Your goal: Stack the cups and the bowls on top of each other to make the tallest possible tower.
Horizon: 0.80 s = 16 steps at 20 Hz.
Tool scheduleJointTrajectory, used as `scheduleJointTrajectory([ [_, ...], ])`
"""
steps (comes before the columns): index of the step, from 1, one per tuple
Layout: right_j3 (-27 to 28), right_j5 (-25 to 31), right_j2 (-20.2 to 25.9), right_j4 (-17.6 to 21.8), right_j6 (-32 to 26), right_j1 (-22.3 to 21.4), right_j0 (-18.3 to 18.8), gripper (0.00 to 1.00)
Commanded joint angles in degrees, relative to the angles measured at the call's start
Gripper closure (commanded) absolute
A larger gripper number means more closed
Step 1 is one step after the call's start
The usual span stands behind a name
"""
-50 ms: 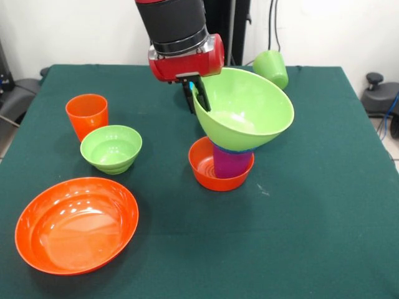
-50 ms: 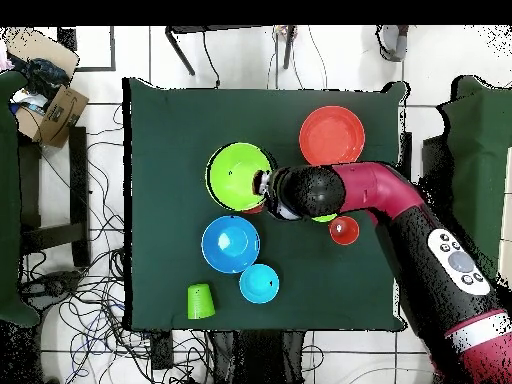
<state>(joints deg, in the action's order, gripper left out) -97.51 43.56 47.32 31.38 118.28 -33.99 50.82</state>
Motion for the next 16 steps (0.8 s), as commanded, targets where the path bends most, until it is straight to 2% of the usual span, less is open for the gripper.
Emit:
scheduleJointTrajectory([
  [1, -1.89, 5.31, 1.46, 1.13, -14.37, -1.52, 0.70, 1.00],
  [16, -5.38, 4.20, 2.88, 0.98, -12.81, -1.84, 1.68, 1.00],
])
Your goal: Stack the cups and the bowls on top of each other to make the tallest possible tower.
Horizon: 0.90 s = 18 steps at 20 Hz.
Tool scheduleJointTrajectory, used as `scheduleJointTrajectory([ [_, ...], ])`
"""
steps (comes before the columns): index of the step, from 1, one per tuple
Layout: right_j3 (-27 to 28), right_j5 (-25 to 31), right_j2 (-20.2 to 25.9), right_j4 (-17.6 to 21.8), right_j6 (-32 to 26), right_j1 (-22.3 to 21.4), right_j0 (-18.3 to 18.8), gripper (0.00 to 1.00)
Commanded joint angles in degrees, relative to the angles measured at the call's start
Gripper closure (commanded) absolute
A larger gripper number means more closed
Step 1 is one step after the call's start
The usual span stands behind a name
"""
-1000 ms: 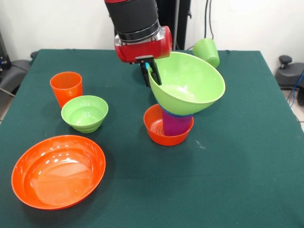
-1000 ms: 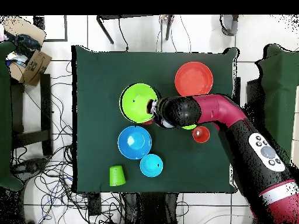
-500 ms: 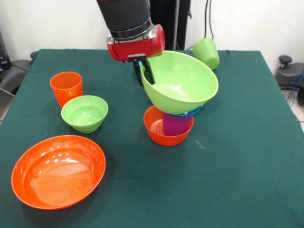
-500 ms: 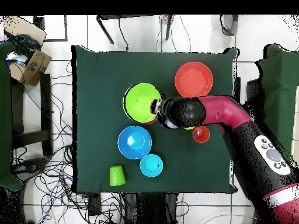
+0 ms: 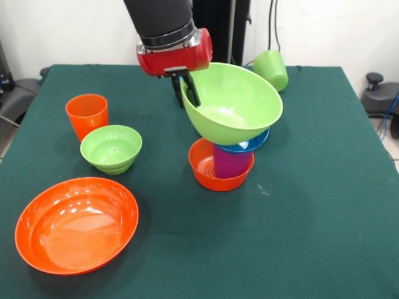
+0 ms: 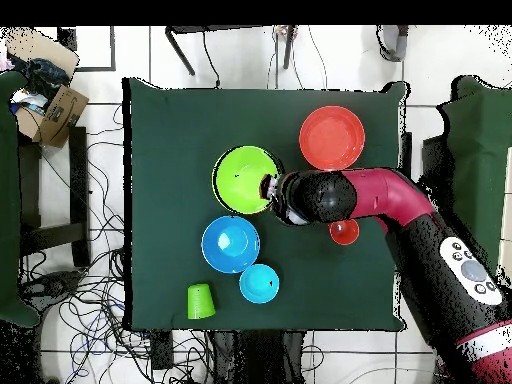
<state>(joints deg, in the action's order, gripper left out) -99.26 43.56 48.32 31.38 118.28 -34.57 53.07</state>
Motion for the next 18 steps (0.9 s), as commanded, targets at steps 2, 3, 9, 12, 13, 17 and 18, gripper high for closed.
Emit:
scheduleJointTrajectory([
  [2, -3.83, 4.22, 2.10, 0.96, -13.08, -0.99, -0.47, 1.00],
  [3, -3.89, 4.21, 2.21, 0.92, -13.11, -0.85, -0.47, 1.00],
  [9, -5.35, 5.00, 3.05, 0.02, -12.41, -1.71, -0.12, 1.00],
  [12, -5.66, 4.71, 3.13, 0.24, -12.07, -1.79, -0.07, 1.00],
  [13, -5.67, 4.46, 3.13, 0.40, -11.96, -1.71, -0.10, 1.00],
  [17, -5.74, 3.83, 2.95, 0.85, -11.29, -1.66, -0.47, 1.00],
  [18, -5.95, 3.69, 2.94, 0.88, -11.11, -1.73, -0.50, 1.00],
])
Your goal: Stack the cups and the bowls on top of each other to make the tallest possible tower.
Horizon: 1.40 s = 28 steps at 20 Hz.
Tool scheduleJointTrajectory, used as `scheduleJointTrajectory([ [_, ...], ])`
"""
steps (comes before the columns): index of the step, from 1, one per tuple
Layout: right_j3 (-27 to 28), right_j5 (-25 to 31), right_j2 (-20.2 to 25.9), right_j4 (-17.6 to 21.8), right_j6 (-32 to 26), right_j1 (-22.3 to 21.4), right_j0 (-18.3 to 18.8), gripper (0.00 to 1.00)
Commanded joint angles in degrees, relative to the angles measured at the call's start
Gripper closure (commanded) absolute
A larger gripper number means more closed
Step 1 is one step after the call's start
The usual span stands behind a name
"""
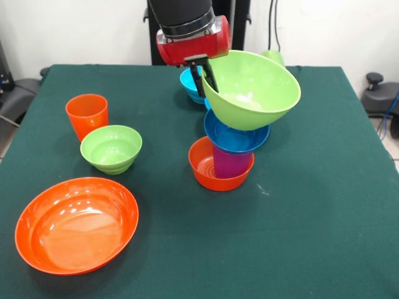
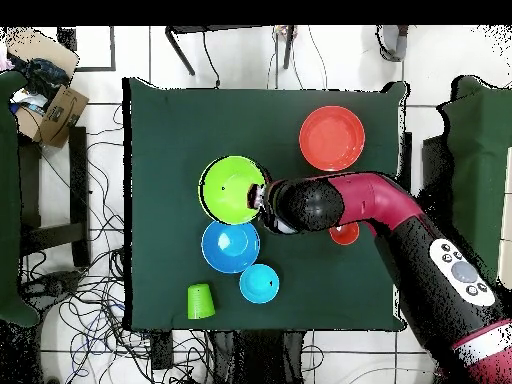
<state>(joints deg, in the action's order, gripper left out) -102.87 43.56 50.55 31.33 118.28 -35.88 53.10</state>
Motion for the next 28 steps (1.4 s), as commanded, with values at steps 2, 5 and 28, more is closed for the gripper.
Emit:
scheduleJointTrajectory([
  [2, -2.23, 3.49, 0.55, 1.13, -10.89, -0.35, -0.80, 1.00],
  [5, -2.22, 2.62, 0.13, 1.92, -10.69, -0.14, -0.91, 1.00],
  [28, -1.69, -0.79, -2.90, 5.77, -8.28, 1.49, -2.47, 1.00],
])
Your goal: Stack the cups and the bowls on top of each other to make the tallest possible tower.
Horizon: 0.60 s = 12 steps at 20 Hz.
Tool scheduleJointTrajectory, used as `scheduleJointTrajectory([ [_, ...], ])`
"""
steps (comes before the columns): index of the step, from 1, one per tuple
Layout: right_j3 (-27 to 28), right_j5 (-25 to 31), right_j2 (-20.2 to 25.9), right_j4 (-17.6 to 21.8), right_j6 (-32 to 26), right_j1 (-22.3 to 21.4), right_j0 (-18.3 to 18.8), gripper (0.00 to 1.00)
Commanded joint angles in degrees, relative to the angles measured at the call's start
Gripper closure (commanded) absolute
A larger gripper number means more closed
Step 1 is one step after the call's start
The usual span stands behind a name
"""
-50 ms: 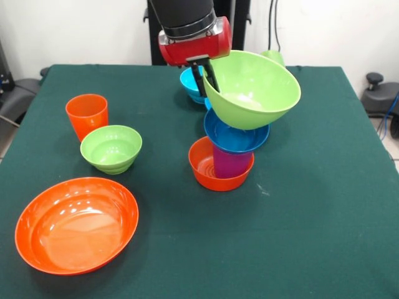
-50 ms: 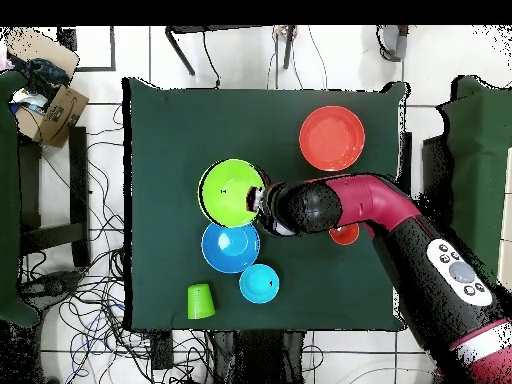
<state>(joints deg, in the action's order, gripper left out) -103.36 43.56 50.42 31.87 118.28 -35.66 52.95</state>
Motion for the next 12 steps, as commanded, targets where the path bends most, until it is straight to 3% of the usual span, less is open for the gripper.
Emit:
scheduleJointTrajectory([
  [1, -1.04, -0.80, -2.92, 5.38, -8.25, 1.42, -2.39, 1.00],
  [12, 2.32, 0.41, -4.01, 6.32, -8.35, 3.80, -3.59, 1.00],
])
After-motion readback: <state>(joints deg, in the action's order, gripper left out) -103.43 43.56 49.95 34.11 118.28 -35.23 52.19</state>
